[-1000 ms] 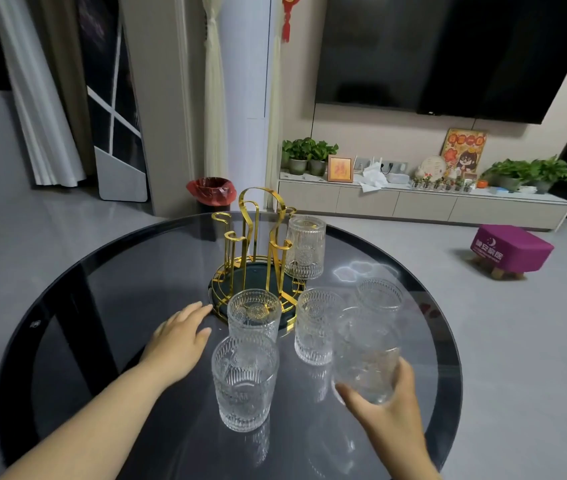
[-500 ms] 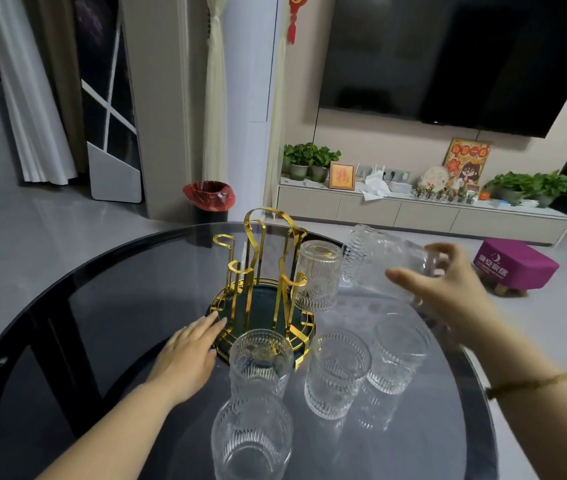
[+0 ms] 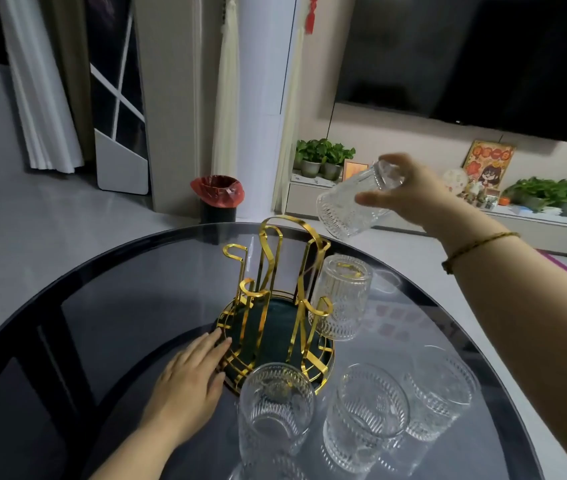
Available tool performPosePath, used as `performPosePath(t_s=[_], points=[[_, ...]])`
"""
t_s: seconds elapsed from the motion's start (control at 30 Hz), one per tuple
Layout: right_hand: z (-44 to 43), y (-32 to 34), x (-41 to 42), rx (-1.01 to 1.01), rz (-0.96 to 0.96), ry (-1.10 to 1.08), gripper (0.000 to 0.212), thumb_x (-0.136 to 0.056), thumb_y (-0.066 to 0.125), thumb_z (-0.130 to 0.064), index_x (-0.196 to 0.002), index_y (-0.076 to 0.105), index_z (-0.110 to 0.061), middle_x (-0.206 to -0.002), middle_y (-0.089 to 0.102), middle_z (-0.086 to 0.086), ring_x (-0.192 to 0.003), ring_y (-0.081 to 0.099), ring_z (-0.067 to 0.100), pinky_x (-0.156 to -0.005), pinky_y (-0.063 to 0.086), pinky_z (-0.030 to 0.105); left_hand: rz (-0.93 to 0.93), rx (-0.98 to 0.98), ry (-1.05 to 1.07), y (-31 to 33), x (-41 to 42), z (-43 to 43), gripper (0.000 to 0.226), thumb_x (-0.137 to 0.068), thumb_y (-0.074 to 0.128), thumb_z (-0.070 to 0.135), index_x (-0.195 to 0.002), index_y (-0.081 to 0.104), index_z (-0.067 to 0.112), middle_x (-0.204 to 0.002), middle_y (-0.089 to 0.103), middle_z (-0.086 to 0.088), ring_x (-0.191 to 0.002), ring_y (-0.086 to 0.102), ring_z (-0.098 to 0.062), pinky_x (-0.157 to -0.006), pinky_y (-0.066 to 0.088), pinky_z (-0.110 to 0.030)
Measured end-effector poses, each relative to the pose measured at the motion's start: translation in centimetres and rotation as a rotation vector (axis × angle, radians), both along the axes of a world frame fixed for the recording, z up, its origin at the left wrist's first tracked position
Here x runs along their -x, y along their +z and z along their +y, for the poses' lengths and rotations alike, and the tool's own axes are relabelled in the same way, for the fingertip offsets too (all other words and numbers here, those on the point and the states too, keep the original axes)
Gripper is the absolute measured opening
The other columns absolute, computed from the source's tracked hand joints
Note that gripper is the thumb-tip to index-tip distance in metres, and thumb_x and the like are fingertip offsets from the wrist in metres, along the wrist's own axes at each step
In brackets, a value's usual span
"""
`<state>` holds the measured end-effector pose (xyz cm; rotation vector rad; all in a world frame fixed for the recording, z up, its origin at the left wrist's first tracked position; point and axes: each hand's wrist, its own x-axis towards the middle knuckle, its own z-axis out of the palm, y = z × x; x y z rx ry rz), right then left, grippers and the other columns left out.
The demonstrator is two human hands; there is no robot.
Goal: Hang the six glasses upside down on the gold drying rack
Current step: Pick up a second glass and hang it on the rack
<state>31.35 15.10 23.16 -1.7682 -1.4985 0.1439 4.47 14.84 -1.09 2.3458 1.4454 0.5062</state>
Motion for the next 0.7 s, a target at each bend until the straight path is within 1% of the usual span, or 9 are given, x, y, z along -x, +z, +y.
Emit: performPosePath(t_s=[0.03,0.13,0.23,0.3,0.37,0.5,0.6,0.63,0.7], points=[[0.7,-0.1,0.3,0.024,-0.003,0.014,0.076,-0.063,0.073,-0.023,-0.128,0.035,-0.014,-0.137,0.041,0.012,-0.119,0.041,0.024,-0.090,0.033,0.024,-0.004,0.004,0.004,0.0,0.0,0.1,0.052,-0.096,0.031,0.032,-0.143,0.008,0.032,-0.154,0.000,0.016,-0.142,-0.001,-0.005,-0.117,0.005,-0.028],[2.1,-0.9,1.1,0.108,-0.064,0.046,0.076,-0.064,0.072,-0.023,-0.129,0.034,-0.015,-0.138,0.040,0.012,-0.120,0.040,0.026,-0.085,0.036,0.022,-0.023,0.023,0.016,-0.2,0.2,0.3,0.052,-0.096,0.030,0.035,-0.143,0.007,0.031,-0.152,-0.002,0.018,-0.142,0.000,-0.005,-0.117,0.007,-0.028],[2.8,-2.0,1.8,0.135,-0.084,0.064,0.075,-0.065,0.072,-0.020,-0.129,0.034,-0.013,-0.139,0.039,0.012,-0.124,0.037,0.027,-0.098,0.034,0.032,-0.040,0.026,0.006,-0.3,0.3,0.4,0.052,-0.096,0.029,0.038,-0.143,0.007,0.031,-0.144,-0.005,0.023,-0.142,0.001,-0.005,-0.117,0.007,-0.027],[3.2,-2.8,2.1,0.165,-0.097,0.070,0.076,-0.065,0.073,-0.020,-0.129,0.034,-0.012,-0.139,0.038,0.012,-0.125,0.036,0.027,-0.101,0.031,0.035,-0.052,0.031,0.001,-0.2,0.3,0.5,0.051,-0.096,0.028,0.038,-0.142,0.008,0.031,-0.143,-0.006,0.023,-0.142,0.002,-0.005,-0.117,0.007,-0.027],[3.7,-3.6,2.5,0.203,-0.127,0.080,0.075,-0.065,0.073,-0.019,-0.129,0.034,-0.011,-0.139,0.038,0.012,-0.124,0.037,0.027,-0.100,0.032,0.034,-0.060,0.041,-0.001,-0.3,0.3,0.5,0.051,-0.096,0.027,0.039,-0.142,0.008,0.032,-0.142,-0.006,0.024,-0.142,0.002,-0.005,-0.117,0.007,-0.028],[4.6,-5.2,3.4,0.297,-0.182,0.087,0.077,-0.065,0.072,-0.017,-0.130,0.032,-0.011,-0.138,0.039,0.014,-0.122,0.040,0.030,-0.093,0.037,0.030,-0.056,0.050,0.000,-0.3,0.5,0.5,0.053,-0.095,0.027,0.042,-0.142,0.005,0.034,-0.134,-0.012,0.027,-0.142,0.002,-0.004,-0.116,0.008,-0.027],[5.2,-6.3,3.8,0.381,-0.228,0.088,0.078,-0.066,0.071,-0.019,-0.131,0.029,-0.013,-0.138,0.038,0.015,-0.124,0.035,0.034,-0.105,0.034,0.043,-0.045,0.055,0.001,-0.3,0.4,0.6,0.053,-0.095,0.027,0.042,-0.142,0.004,0.033,-0.134,-0.013,0.026,-0.142,0.002,-0.005,-0.117,0.008,-0.027],[5.4,-6.6,3.8,0.401,-0.244,0.091,0.077,-0.066,0.070,-0.019,-0.132,0.029,-0.013,-0.138,0.037,0.016,-0.124,0.034,0.035,-0.105,0.033,0.046,-0.043,0.053,0.001,-0.2,0.3,0.6,0.053,-0.095,0.027,0.041,-0.142,0.005,0.032,-0.135,-0.013,0.025,-0.142,0.002,-0.006,-0.117,0.008,-0.028],[5.6,-7.0,4.0,0.428,-0.254,0.098,0.077,-0.067,0.070,-0.018,-0.132,0.029,-0.013,-0.138,0.037,0.017,-0.124,0.035,0.035,-0.106,0.031,0.046,-0.051,0.052,0.000,-0.2,0.3,0.7,0.053,-0.095,0.029,0.041,-0.142,0.007,0.032,-0.138,-0.011,0.024,-0.143,0.003,-0.007,-0.117,0.008,-0.028]])
